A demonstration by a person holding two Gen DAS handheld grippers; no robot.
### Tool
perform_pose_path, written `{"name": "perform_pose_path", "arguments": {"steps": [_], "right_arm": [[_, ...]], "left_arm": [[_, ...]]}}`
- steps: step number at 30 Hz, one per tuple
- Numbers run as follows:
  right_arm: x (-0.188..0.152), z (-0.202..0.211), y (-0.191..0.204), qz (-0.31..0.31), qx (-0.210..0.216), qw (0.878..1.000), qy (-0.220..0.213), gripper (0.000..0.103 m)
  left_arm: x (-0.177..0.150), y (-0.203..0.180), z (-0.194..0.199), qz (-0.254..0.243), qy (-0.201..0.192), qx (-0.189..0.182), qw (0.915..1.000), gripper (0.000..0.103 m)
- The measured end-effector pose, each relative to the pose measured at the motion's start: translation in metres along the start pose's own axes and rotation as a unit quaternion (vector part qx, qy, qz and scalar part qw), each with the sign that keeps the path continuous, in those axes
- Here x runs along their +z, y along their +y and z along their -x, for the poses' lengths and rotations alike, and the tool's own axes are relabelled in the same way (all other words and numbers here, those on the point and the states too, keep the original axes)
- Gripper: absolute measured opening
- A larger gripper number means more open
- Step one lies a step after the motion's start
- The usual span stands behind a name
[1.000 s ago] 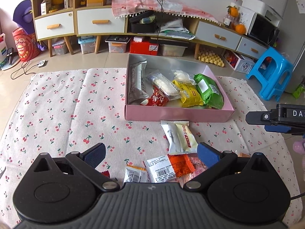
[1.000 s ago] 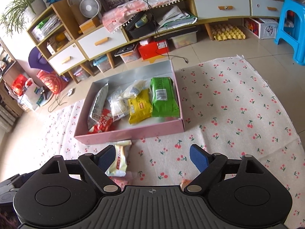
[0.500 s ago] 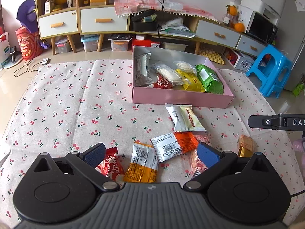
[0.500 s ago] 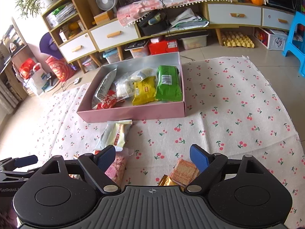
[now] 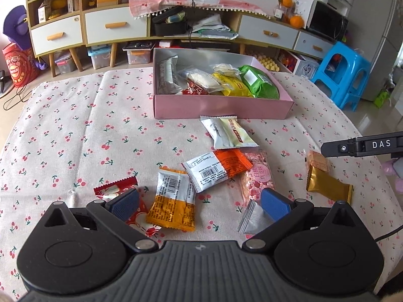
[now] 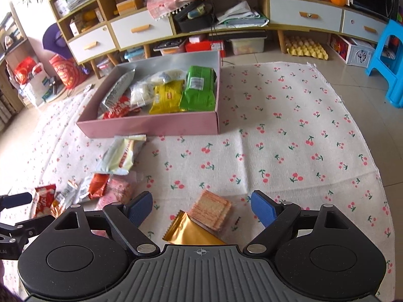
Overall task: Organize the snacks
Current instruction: 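Move both tools back over the remaining snack pile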
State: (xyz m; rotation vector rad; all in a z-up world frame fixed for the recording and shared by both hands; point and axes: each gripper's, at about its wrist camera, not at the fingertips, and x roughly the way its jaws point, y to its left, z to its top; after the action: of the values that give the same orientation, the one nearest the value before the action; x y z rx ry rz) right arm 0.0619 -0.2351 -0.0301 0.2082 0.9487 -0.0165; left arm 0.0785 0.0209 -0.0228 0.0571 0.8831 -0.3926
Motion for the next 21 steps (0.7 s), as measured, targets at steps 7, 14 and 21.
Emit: {"name": "perform_pose_path", "arguments": {"steps": [7, 14, 21], "right_arm": [[-0.009, -0.011, 0.002, 0.027, 0.002, 0.998, 0.064, 0.087], [-0.021, -0.026, 0.004, 0.042, -0.005, 0.991, 0.129, 0.087], [-0.025, -0.033, 0.004, 0.055, -0.020, 0.986, 0.156, 0.087]], "left_arm": [[-0.012, -0.018, -0.011, -0.033, 0.028, -0.028, 0.9987, 0.102], [-0.024, -0.038, -0.021, -0.062, 0.054, -0.056, 0.9950, 0.094], [-0.026, -0.046, -0.024, -0.073, 0.068, -0.064, 0.9929, 0.058]]}}
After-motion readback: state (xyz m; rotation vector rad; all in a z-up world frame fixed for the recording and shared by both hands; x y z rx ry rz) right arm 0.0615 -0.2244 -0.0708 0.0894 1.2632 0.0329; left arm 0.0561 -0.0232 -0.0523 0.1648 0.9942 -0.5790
